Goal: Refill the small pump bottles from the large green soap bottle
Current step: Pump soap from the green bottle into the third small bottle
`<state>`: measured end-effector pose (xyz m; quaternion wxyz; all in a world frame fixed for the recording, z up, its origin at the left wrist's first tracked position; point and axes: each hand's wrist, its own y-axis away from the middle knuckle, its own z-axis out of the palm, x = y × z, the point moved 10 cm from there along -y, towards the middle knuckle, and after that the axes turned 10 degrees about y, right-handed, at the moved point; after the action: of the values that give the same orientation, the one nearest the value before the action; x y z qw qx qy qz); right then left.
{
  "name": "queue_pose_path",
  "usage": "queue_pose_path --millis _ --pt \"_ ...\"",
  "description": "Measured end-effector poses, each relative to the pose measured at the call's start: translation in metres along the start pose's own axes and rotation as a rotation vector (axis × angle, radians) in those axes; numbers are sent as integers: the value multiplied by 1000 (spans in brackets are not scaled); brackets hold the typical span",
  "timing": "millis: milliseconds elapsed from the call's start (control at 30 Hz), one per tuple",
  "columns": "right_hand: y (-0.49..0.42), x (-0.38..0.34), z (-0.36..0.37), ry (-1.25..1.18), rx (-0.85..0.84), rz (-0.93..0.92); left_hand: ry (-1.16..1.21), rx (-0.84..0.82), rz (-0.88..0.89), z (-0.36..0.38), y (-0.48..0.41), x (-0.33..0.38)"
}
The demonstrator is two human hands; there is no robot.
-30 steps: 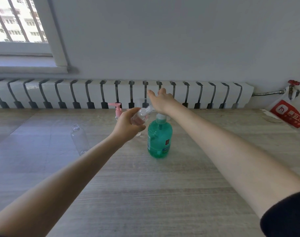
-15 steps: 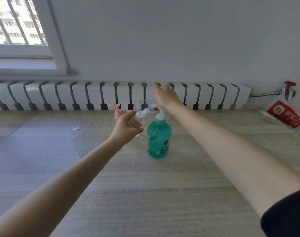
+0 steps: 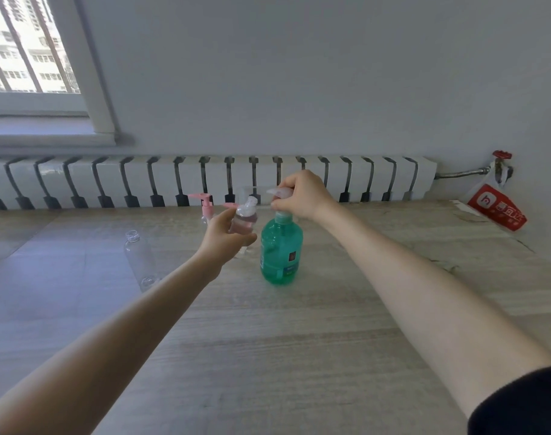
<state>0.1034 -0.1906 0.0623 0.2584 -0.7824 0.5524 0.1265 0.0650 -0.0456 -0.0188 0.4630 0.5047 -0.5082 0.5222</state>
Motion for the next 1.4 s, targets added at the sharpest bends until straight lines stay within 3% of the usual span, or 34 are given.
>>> queue_pose_path --millis 600,900,1033,1100,1400 --pt "-16 38 -32 37 117 96 74 -213 -83 57 13 -24" --pt "-12 43 -19 -20 91 76 47 -213 -125 64 8 -31" --pt "4 60 -31 -184 197 179 27 -237 -168 74 10 -36" --pt "15 80 -38 -121 266 274 5 -246 -183 79 10 -40" --pt "84 166 -21 465 -222 643 -32 -245 -215 111 15 -61"
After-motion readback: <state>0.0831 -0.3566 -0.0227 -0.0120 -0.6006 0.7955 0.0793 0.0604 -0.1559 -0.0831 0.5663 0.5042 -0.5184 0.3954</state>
